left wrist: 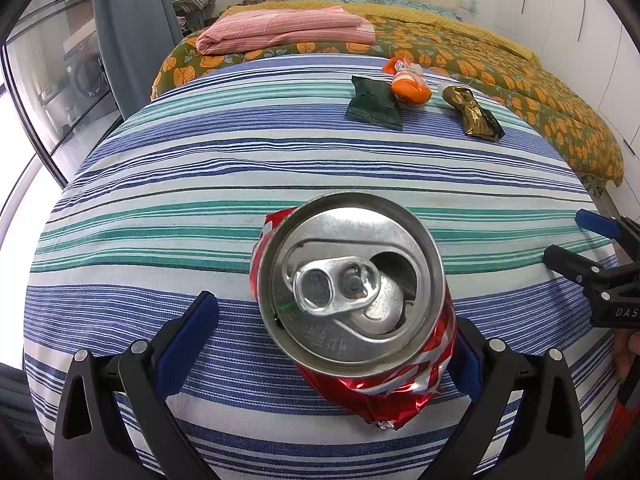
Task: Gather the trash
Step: 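Grasp the gold foil wrapper with the right tool while the left tool holds the can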
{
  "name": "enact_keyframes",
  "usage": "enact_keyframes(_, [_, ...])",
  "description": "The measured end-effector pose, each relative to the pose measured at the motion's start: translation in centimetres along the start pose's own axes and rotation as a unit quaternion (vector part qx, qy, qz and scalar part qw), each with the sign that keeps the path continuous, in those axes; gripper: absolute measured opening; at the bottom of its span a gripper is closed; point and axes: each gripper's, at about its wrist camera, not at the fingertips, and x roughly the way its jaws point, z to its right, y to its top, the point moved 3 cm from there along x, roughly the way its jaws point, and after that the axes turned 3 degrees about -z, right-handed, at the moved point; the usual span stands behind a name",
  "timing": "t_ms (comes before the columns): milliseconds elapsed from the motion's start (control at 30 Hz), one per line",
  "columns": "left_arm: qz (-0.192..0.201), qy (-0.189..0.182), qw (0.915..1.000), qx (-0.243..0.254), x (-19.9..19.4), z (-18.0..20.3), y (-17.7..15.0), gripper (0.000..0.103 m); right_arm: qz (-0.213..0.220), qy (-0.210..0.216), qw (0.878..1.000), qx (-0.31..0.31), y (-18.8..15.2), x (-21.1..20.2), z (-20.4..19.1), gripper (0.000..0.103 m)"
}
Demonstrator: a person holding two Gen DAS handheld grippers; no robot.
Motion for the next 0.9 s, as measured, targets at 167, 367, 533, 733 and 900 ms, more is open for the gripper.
enact_keyframes(167, [0.000,0.000,1.0000,0.000,0.0,0.0,0.0,0.099,0.000,0.000,1.000,0.000,0.0,0.0,0.0,0.099])
enact_keyframes(367, [0.000,0.000,1.0000,0.000,0.0,0.0,0.0,0.099,-0.010,0.005,1.000,-0.010,0.3,0.2,0.0,0.099])
enact_keyframes(533, [0.000,0.000,1.0000,0.000,0.0,0.0,0.0,0.099,-0.015,0.006,1.000,0.012,4.0,1.3,1.7,0.098])
enact_keyframes(733, [0.000,0.000,1.0000,0.000,0.0,0.0,0.1,0.099,-0.006,0.030,0.998,0.062,10.7,4.3,2.7,0.098])
enact_keyframes(900, [0.000,0.000,1.0000,0.000,0.0,0.0,0.0,0.099,-0.007,0.030,0.997,0.065,13.5,6.3,2.2,0.076])
